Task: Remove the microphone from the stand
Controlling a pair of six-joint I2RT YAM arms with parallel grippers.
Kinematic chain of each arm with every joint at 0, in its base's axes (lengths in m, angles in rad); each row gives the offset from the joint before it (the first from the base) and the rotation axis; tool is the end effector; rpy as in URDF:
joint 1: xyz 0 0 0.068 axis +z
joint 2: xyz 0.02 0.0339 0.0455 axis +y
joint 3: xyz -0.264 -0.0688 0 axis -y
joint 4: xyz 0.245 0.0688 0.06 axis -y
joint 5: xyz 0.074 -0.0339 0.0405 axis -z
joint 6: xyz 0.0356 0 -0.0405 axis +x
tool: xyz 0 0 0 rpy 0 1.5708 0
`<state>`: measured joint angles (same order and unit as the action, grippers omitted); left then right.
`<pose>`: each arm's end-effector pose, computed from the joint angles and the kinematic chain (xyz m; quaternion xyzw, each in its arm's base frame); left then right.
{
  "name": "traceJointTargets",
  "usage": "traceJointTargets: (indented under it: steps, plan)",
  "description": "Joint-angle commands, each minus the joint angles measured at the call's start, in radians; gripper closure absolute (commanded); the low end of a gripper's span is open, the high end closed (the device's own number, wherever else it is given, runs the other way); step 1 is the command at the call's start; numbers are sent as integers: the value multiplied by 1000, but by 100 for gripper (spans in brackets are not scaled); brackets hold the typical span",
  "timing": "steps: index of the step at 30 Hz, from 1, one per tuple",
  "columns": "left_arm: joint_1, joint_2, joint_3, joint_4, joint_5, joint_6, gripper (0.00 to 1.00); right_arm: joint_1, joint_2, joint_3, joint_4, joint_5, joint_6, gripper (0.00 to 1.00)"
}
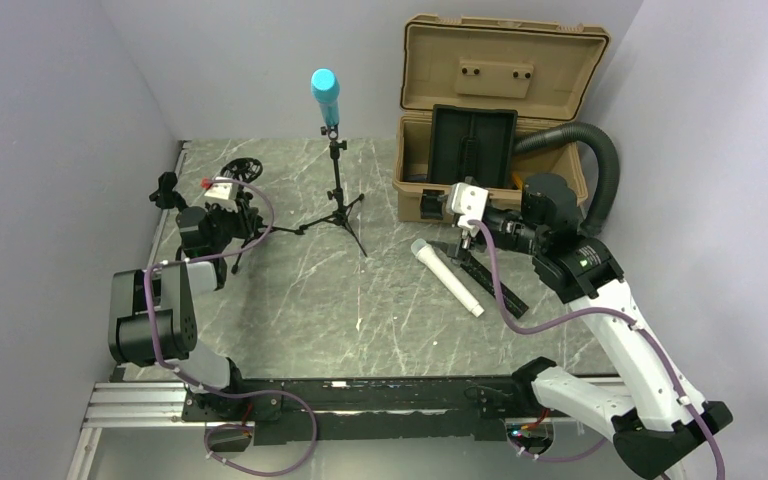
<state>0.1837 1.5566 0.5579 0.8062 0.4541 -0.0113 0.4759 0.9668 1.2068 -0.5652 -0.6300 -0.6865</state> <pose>0.3011 0.0401 0.1837 0.0693 0.7623 -0.1197 0.6322 0.1603 0.1062 0.4145 -0.5751 0.5463 0.1920 0.5780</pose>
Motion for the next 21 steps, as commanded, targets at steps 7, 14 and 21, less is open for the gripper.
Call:
traceJointTargets:
  steps: [7,14,21]
  plan:
    - [20,-98,25,-70,-27,157,46,-5,-2,-13,65,-26,25,23]
    - [22,-220,40,-230,3,254,5,-5,7,-25,100,-27,68,18]
    - [25,-403,122,-613,12,386,1,-7,18,-54,162,-50,136,0]
